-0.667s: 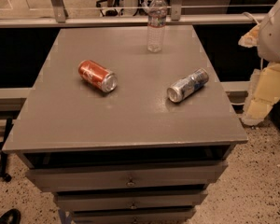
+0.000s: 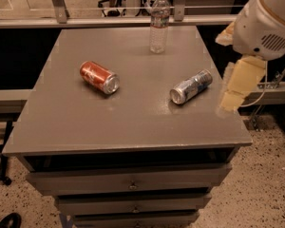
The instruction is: Place coke can upright
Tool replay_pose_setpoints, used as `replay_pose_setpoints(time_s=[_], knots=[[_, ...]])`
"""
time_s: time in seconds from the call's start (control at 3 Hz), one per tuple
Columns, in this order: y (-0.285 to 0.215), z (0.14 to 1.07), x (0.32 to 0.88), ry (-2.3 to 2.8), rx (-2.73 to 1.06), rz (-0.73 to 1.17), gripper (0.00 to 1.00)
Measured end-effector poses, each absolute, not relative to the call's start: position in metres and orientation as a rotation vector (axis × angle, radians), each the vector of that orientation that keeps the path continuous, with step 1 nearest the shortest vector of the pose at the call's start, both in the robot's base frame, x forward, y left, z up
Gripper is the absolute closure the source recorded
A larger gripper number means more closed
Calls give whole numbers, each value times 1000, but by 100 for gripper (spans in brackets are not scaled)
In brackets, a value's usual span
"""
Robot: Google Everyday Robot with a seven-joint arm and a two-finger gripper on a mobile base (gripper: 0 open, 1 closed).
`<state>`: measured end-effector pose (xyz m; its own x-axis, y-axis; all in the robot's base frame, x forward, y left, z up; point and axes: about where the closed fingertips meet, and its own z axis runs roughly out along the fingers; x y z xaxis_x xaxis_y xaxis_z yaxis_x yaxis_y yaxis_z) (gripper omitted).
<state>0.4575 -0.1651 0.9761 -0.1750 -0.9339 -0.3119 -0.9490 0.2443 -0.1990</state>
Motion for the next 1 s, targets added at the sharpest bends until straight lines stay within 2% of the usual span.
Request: replay_pose_setpoints(time_s=[0.33, 1.0], knots=[[-92, 978, 485, 2110, -1697, 189, 0], [-75, 981, 489, 2073, -1668, 221, 0]])
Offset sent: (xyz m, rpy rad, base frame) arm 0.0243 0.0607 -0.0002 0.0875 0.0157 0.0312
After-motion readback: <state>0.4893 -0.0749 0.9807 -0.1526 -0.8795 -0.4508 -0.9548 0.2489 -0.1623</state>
